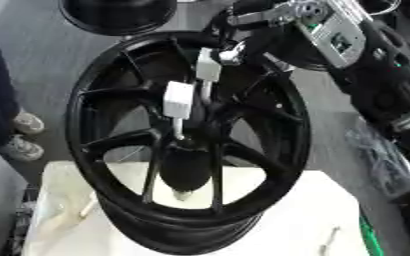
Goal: Pull the pin out of the wheel hub.
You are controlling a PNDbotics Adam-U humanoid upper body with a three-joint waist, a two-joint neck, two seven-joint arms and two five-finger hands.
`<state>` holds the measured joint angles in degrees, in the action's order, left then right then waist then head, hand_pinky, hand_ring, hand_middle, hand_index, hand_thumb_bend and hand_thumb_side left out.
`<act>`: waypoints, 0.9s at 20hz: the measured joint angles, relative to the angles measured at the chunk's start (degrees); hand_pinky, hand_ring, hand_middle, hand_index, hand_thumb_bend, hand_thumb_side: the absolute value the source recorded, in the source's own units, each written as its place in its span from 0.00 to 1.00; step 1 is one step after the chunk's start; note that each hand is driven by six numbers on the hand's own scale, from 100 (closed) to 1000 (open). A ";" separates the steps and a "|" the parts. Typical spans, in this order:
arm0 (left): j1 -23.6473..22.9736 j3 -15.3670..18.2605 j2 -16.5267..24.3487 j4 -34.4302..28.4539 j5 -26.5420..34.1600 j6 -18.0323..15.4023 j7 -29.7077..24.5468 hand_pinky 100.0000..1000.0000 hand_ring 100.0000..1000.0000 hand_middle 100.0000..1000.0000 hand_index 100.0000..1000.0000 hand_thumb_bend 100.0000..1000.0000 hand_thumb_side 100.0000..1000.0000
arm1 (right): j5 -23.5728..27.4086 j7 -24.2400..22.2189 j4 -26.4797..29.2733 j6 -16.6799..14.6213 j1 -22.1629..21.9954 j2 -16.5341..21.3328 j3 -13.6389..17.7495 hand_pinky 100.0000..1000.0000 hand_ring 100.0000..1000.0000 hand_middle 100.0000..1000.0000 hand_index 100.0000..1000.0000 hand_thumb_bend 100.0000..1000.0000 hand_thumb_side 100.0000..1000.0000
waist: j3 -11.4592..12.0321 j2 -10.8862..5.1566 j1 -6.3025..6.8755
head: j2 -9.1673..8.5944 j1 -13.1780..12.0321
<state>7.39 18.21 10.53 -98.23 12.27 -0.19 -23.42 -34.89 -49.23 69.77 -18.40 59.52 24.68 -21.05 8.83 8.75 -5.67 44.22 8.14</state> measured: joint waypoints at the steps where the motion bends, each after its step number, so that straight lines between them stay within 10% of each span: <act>1: 0.00 0.00 0.00 0.00 -0.02 0.00 -0.01 0.50 0.44 0.46 0.60 0.62 0.79 | -0.35 0.10 -0.02 -0.10 0.00 -0.24 -0.12 0.78 0.77 0.85 0.94 0.00 0.69 | 0.03 0.00 0.00 | 0.00 0.04; 18: 0.20 0.00 -0.44 0.01 -0.18 0.20 -0.21 0.50 0.44 0.45 0.60 0.63 0.78 | -5.04 1.14 -1.37 -1.14 -0.06 -1.27 -0.84 0.74 0.69 0.76 0.93 0.00 0.64 | 0.48 0.00 -0.10 | 0.00 0.16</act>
<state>7.59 18.20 10.08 -98.22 12.09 0.01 -23.63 -39.93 -48.09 68.40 -19.54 59.46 23.41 -21.89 9.32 8.75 -5.77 44.22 8.30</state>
